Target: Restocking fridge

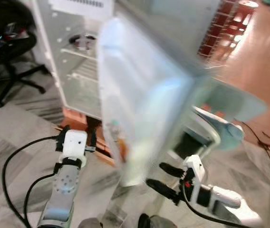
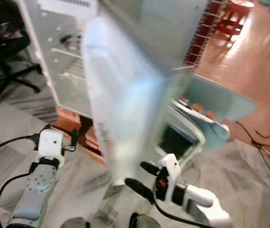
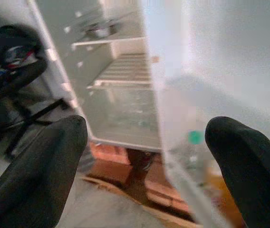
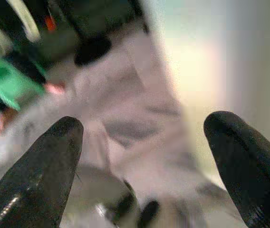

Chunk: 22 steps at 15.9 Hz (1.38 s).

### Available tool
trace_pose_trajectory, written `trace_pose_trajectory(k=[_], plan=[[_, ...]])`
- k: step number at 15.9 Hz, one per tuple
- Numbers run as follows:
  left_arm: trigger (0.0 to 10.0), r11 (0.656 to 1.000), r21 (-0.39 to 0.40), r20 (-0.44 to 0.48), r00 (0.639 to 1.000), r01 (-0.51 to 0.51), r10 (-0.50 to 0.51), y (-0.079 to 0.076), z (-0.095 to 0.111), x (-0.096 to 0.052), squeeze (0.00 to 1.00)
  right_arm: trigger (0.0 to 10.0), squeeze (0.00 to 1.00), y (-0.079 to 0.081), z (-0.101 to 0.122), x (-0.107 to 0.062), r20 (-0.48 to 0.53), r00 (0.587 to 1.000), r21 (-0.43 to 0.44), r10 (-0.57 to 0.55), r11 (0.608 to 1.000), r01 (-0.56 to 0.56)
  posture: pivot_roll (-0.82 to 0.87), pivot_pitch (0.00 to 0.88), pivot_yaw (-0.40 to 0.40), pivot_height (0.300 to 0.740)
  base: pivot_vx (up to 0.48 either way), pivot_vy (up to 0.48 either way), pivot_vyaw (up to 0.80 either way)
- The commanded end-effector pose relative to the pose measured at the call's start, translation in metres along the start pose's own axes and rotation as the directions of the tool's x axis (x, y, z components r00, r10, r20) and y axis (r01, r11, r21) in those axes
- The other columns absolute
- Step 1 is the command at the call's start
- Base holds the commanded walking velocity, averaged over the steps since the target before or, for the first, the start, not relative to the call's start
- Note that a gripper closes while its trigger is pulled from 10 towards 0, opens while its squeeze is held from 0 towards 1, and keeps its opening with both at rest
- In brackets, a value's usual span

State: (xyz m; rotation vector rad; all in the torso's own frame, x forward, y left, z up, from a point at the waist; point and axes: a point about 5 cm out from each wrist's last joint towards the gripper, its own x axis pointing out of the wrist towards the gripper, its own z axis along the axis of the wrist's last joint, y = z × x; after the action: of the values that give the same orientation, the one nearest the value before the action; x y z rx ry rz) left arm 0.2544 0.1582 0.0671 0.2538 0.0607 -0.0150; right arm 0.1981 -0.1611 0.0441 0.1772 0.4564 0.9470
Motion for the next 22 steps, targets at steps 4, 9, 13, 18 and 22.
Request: trace_pose_trajectory(k=[4, 9, 13, 18, 22], plan=[[10.0, 1.0, 0.011, 0.011, 1.0, 0.024, -0.025, -0.001, 0.002, 0.0, 0.0, 10.0, 0.0, -0.031, 0.002, -0.025, -0.136, 0.985, -0.087, -0.103, 0.992, 0.092, 0.12, 0.06, -0.056, 0.74, 0.0, -0.469, 0.0], [10.0, 1.0, 0.01, -0.005, 1.0, 0.006, -0.006, 0.004, -0.004, -0.009, 0.0, 10.0, 0.0, -0.061, 0.011, -0.028, -0.101, 0.946, -0.257, -0.309, 0.926, 0.275, 0.13, 0.062, -0.056, 0.74, 0.0, -0.16, 0.0], [10.0, 0.998, -0.027, -0.062, 0.996, 0.059, -0.061, 0.005, -0.021, -0.025, 0.0, 10.0, 0.0, -0.078, 0.041, -0.013, 0.123, 0.863, -0.245, -0.489, 0.828, 0.504, 0.14, 0.064, -0.055, 0.74, 0.0, 0.0, 0.0], [10.0, 0.975, -0.021, -0.131, 0.966, 0.223, -0.224, -0.008, -0.038, -0.038, 0.0, 10.0, 0.0, -0.079, 0.087, 0.025, 0.366, 0.727, 0.001, -0.581, 0.781, 0.624, 0.15, 0.054, -0.061, 0.74, 0.0, 0.0, 0.0], [10.0, 0.966, -0.019, -0.13, 0.957, 0.259, -0.26, -0.013, -0.035, -0.029, 0.0, 10.0, 0.0, -0.027, 0.125, 0.059, 0.512, 0.827, 0.087, -0.232, 0.972, 0.219, 0.15, 0.04, -0.064, 0.74, 0.0, 0.0, 0.0]])
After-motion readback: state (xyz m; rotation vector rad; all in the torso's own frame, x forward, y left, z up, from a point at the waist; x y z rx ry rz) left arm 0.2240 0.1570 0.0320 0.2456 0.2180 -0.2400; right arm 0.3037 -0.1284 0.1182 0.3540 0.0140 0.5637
